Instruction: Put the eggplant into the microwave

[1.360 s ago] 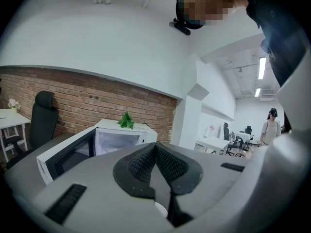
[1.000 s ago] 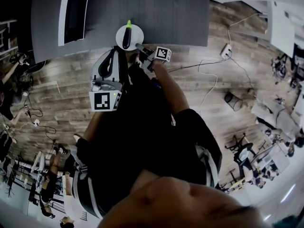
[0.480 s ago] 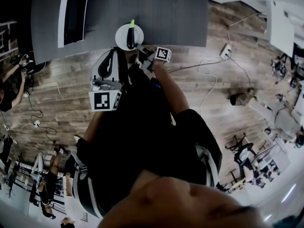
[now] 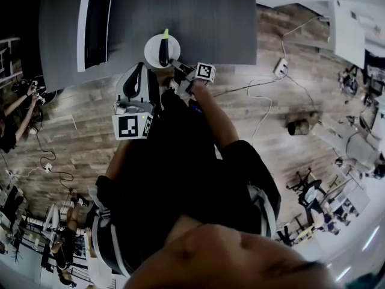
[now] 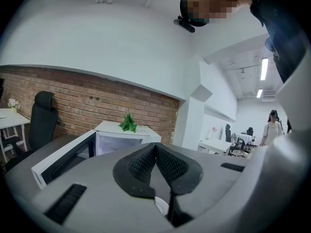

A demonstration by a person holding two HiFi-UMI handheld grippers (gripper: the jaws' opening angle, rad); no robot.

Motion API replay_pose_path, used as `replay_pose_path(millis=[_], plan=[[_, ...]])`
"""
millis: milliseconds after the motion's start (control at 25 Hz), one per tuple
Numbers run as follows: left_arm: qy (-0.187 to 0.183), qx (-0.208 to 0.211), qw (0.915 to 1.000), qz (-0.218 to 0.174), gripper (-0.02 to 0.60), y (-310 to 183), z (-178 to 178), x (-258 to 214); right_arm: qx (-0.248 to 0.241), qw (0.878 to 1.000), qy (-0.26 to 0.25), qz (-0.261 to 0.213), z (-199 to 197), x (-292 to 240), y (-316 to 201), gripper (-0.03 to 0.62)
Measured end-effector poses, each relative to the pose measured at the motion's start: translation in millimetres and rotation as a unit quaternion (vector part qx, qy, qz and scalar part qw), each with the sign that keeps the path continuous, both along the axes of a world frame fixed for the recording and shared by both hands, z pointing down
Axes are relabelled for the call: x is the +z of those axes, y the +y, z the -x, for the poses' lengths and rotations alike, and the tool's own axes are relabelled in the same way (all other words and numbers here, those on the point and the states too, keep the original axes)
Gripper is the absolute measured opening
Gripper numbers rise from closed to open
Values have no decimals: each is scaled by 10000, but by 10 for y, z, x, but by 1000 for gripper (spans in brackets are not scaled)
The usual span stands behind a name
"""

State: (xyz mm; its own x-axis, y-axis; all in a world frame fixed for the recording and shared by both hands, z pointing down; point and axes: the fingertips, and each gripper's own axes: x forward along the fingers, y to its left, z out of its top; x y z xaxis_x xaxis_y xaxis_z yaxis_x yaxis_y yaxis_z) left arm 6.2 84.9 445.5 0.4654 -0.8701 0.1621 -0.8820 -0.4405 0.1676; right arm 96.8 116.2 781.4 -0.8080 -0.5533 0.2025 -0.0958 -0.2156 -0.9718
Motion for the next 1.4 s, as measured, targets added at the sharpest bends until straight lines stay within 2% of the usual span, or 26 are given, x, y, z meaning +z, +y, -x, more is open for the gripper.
replay_pose_path(millis=[280,840,1080,1400], plan=[[48,49,9999,-114,37,-267,138,-74,96,9998,-122,-148,114,-212,-293,38],[96,91,9993,-341,35,-787,511,-264,277,9994,-106,-151,336,-481,-822,40],[266,77,9988,-399,37,-1017,701,-374,405,9989,-119,-195,476,-570,-1053,40],[285,343,9977,-513,37,-1258,922,-448,723,9970,-136,-225,648,-668,-1347,40]])
